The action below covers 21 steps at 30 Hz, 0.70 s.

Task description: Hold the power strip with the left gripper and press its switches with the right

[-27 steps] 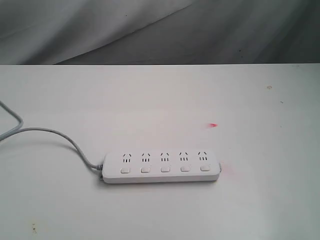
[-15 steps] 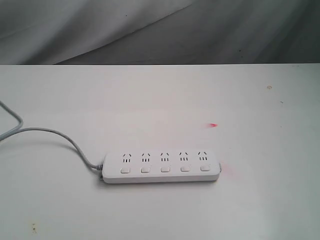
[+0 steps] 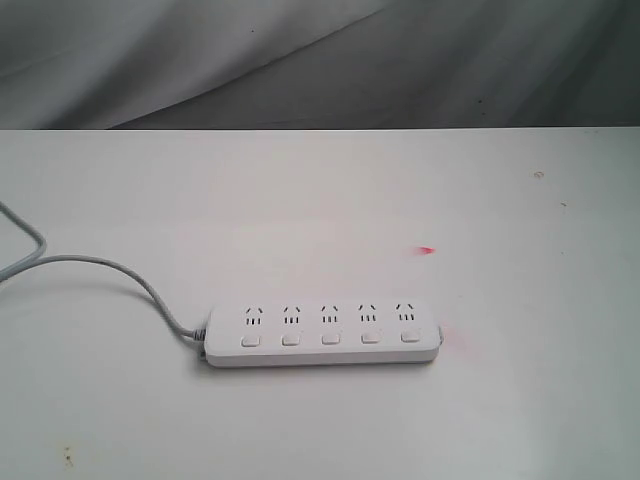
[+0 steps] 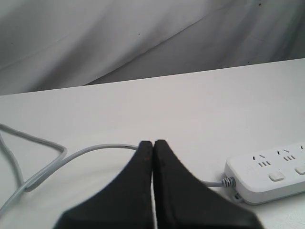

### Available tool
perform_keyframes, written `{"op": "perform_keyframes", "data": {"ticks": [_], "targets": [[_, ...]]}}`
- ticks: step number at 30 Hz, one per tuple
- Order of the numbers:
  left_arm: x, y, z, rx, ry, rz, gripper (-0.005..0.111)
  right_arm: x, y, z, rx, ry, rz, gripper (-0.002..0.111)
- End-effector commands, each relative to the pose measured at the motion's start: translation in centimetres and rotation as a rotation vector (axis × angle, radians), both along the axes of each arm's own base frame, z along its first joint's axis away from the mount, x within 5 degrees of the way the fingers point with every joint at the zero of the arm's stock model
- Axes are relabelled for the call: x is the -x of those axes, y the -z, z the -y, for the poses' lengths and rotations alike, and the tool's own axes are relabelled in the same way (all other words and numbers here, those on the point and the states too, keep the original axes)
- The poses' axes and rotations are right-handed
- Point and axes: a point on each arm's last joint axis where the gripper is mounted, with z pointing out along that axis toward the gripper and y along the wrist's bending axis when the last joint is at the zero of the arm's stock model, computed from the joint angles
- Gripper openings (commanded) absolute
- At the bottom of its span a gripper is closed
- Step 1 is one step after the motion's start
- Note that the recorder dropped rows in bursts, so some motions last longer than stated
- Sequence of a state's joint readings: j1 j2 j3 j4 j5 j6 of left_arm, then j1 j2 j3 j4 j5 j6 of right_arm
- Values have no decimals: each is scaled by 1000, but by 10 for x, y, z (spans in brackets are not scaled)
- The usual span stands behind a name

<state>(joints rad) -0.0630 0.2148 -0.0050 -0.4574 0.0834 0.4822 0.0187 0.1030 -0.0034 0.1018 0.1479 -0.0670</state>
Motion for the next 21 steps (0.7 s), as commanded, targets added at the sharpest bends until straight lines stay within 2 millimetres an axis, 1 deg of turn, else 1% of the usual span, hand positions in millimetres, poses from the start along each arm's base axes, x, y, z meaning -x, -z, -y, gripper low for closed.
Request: {"op": "perform_keyframes", "data": {"ticks": [1, 9, 12, 17, 18, 21], "targets": [[0, 1, 0, 6, 3, 4, 1, 0, 0, 1, -7, 10, 14, 0], [1, 2, 1, 6, 10, -9, 1, 0, 0, 1, -7, 10, 14, 0], [1, -15, 3, 9, 30, 10, 1, 0, 0, 1, -7, 10, 14, 0], [5, -58, 7, 11, 87, 51, 1, 0, 0, 1, -7, 10, 14, 0], [7, -70, 9, 10, 101, 64, 1, 0, 0, 1, -7, 10, 14, 0], [11, -90, 12, 22, 138, 61, 1, 0, 0, 1, -7, 10, 14, 0]]}}
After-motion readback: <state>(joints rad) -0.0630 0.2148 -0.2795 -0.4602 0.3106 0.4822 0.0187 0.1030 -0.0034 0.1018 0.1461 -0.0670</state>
